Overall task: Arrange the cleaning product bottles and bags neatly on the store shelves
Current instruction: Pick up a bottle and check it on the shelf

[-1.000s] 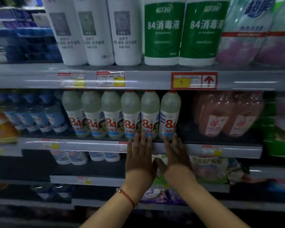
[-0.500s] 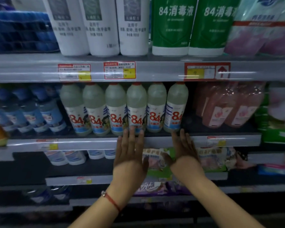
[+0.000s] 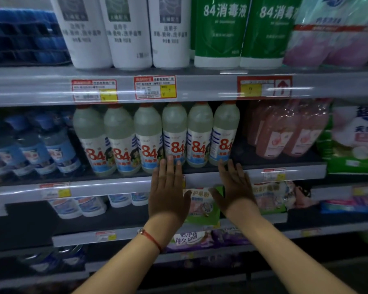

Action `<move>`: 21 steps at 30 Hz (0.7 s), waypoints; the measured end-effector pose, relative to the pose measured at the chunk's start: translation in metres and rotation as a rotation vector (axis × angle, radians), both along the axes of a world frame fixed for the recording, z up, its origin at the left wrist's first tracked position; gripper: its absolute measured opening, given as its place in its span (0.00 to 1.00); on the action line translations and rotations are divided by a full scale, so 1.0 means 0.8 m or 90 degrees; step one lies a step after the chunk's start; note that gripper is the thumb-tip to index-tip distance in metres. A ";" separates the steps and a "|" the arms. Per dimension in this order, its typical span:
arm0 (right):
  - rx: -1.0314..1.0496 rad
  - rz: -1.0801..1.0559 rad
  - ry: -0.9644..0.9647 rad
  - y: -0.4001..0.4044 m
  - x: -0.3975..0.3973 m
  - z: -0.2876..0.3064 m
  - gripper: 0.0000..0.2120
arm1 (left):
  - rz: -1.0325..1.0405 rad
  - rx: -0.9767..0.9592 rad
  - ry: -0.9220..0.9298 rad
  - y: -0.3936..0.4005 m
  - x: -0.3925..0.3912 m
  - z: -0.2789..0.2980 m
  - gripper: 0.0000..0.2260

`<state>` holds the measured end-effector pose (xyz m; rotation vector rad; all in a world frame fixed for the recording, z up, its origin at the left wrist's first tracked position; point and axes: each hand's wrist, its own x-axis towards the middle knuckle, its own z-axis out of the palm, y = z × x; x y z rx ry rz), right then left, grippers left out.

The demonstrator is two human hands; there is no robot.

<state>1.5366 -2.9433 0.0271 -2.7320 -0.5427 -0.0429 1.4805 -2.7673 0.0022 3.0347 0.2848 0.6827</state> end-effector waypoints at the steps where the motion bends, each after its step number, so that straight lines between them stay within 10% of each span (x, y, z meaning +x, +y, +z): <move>1: 0.003 0.007 -0.006 -0.002 0.000 -0.001 0.37 | -0.005 0.006 0.005 0.002 -0.002 -0.002 0.42; 21: 0.013 0.199 -0.043 0.050 -0.014 0.006 0.35 | 0.030 0.007 0.020 0.023 -0.021 -0.001 0.44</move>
